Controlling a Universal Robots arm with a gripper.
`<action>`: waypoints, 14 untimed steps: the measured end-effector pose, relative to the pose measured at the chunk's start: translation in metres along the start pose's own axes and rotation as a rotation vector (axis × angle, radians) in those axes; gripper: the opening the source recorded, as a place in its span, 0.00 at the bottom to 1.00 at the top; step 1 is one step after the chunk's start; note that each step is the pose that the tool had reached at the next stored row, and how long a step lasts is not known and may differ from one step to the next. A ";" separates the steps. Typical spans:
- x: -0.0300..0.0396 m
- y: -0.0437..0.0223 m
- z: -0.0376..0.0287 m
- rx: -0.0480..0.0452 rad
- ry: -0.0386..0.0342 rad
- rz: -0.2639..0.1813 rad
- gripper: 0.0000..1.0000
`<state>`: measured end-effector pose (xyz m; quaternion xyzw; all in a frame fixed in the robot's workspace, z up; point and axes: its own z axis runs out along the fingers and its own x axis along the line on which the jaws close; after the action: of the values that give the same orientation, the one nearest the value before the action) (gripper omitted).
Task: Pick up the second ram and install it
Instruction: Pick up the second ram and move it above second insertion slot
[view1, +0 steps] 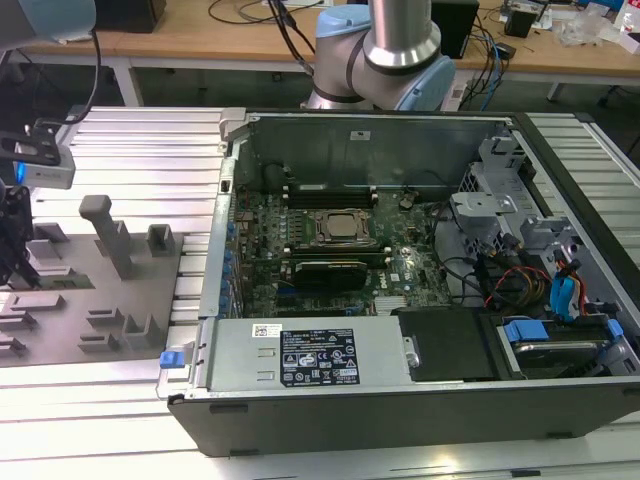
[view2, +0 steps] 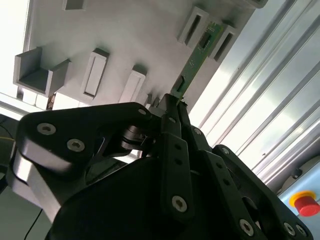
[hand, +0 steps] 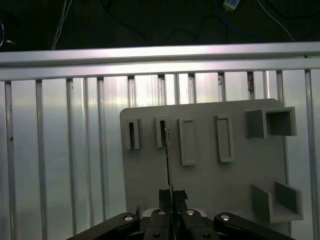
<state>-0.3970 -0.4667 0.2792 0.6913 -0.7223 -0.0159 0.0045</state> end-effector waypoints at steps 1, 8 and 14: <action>0.0000 0.0000 -0.0011 -0.0001 0.0001 0.000 0.13; -0.0006 0.0005 -0.0165 0.0000 0.0001 0.000 0.13; -0.0012 0.0009 -0.0289 0.0000 0.0000 0.000 0.13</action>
<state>-0.3970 -0.4660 0.3081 0.6914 -0.7223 -0.0159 0.0045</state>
